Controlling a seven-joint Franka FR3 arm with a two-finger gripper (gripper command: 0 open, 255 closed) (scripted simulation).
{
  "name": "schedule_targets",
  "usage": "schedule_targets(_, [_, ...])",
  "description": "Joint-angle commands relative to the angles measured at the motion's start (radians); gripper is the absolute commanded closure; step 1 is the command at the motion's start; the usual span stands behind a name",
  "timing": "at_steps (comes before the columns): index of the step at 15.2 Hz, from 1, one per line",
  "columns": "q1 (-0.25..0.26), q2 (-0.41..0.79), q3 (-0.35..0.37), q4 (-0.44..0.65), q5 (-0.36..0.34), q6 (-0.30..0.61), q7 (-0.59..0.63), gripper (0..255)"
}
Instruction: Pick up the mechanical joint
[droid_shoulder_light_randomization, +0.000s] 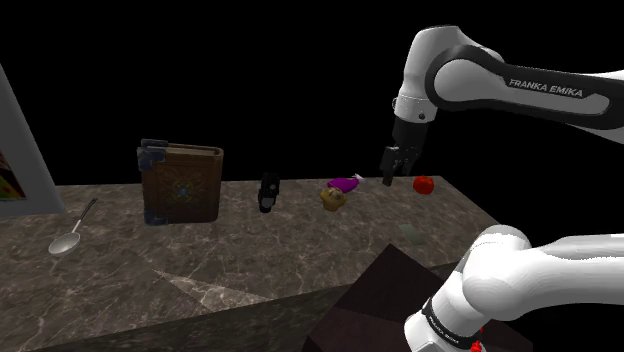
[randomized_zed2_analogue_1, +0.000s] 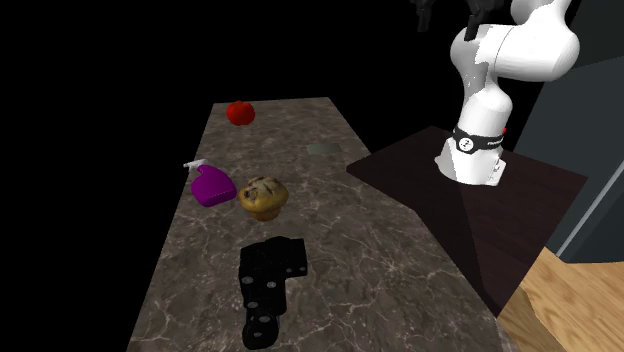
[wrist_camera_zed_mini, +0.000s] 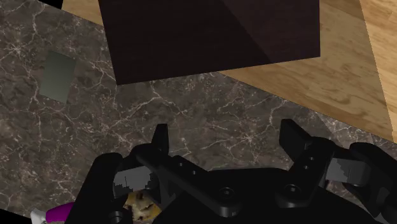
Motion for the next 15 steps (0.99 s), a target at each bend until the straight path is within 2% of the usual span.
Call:
schedule_targets(1, [0.0, 0.0, 0.0, 0.0, 0.0, 0.0, 0.0, 0])
schedule_targets(8, [0.007, 0.203, 0.029, -0.003, 0.024, 0.258, 0.063, 0])
schedule_targets(15, [0.009, 0.443, 0.054, 0.066, 0.03, 0.481, 0.122, 0])
